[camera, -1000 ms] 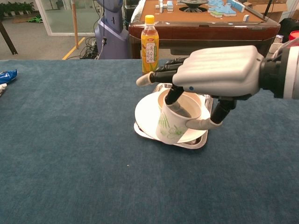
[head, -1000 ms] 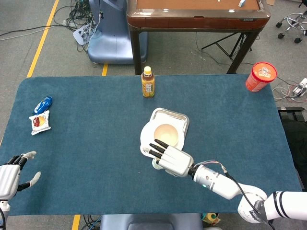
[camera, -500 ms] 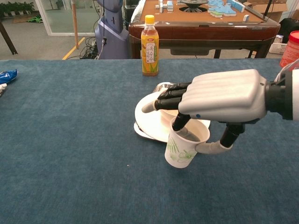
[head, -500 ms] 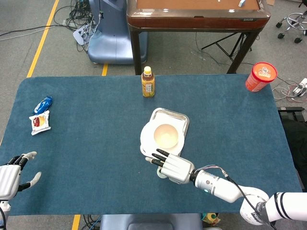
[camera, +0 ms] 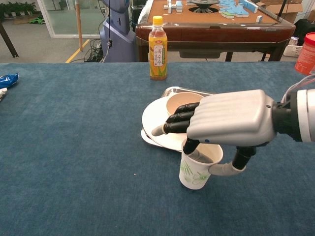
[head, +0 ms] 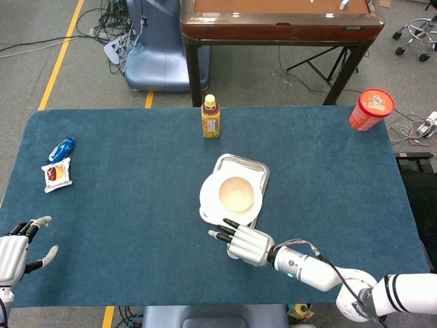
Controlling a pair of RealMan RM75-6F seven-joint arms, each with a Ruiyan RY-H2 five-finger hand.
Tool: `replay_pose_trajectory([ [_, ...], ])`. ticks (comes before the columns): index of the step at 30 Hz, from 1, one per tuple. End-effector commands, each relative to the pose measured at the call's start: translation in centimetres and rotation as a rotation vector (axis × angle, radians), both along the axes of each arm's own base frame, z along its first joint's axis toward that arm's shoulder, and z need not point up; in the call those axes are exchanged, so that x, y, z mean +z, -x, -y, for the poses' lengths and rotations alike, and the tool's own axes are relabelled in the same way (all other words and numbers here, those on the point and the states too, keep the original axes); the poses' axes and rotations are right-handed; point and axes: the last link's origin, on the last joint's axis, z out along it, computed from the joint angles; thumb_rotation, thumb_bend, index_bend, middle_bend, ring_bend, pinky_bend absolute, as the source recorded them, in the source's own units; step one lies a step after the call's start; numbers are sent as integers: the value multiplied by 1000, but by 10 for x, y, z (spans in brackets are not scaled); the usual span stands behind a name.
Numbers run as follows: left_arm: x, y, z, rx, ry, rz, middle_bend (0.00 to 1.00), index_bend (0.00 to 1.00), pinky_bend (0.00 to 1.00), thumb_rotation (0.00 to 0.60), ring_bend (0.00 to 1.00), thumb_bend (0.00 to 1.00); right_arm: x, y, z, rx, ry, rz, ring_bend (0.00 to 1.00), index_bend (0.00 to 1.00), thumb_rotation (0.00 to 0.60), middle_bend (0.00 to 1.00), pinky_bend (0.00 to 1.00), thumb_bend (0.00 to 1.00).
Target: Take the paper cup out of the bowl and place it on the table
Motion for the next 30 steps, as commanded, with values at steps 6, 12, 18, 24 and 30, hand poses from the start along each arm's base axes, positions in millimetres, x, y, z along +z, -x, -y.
replay_pose_trajectory([
  [6,1,-1,-1,-1,-2,5,371,271,591,600,337,243,-3,3,0,-17,0,-20,0,614,600,15,0,472],
  [12,2,-1,0,-1,-2,7,371,271,591,600,337,243,-5,3,-2,-23,-4,-19,0,614,600,15,0,471],
  [18,2,-1,0,-1,-3,6,371,271,591,600,337,243,-6,1,-5,-18,-9,-13,0,556,600,15,0,444],
  [24,2,-2,0,-1,-5,9,371,271,591,600,337,243,-6,1,-5,-21,-7,-6,0,470,600,15,0,385],
  [30,2,-2,0,-2,-5,8,371,270,591,600,337,243,-2,2,-7,-23,-2,1,0,399,600,15,0,298],
])
